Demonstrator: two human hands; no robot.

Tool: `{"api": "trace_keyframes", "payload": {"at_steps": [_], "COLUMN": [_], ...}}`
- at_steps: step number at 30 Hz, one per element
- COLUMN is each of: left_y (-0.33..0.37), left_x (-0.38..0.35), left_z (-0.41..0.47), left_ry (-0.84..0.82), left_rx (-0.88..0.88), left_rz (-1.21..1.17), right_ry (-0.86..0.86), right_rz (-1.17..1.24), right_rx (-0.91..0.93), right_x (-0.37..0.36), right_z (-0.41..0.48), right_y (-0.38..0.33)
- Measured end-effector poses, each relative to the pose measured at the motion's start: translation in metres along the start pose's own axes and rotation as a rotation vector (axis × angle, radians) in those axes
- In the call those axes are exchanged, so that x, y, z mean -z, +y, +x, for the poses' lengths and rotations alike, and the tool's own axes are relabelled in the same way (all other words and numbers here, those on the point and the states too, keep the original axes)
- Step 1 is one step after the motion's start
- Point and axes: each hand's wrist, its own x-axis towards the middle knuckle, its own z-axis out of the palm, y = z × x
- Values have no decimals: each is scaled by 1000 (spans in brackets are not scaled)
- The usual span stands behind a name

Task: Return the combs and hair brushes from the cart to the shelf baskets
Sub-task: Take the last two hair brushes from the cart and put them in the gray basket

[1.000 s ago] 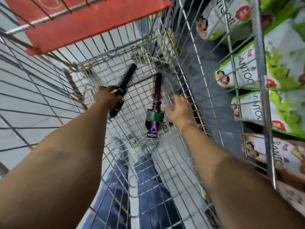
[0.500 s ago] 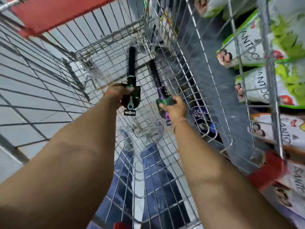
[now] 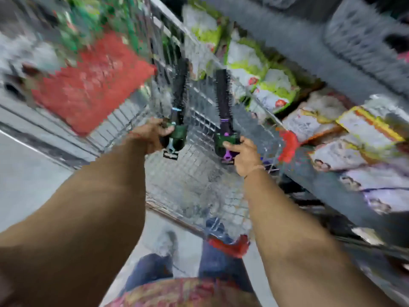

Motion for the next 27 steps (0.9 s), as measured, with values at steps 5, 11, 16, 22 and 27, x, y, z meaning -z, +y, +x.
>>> {"api": "trace_keyframes", "payload": {"at_steps": [5,11,16,22,27], "left_y": [117,227,248,246,236], "left_x": [-101,-226,-301,-365,-411], "left_z": [-38,-72,-49,12,44], "left_ry": [-223,-345,-358,-200,-103], "left_rx": [-109,-300,-336,-328,-268], "left_rz": [238,361,394,510,591], "right_ry": [20,132,282,416,466], "right_rz": [143,229,340,342,96], "right_rx": [355,650,731,594,433], "right_x": [8,41,85,132,171], "right_z": [-71,-141,-156,-122,-67], "right_y": [-107,-226,-285,-324,-333]}}
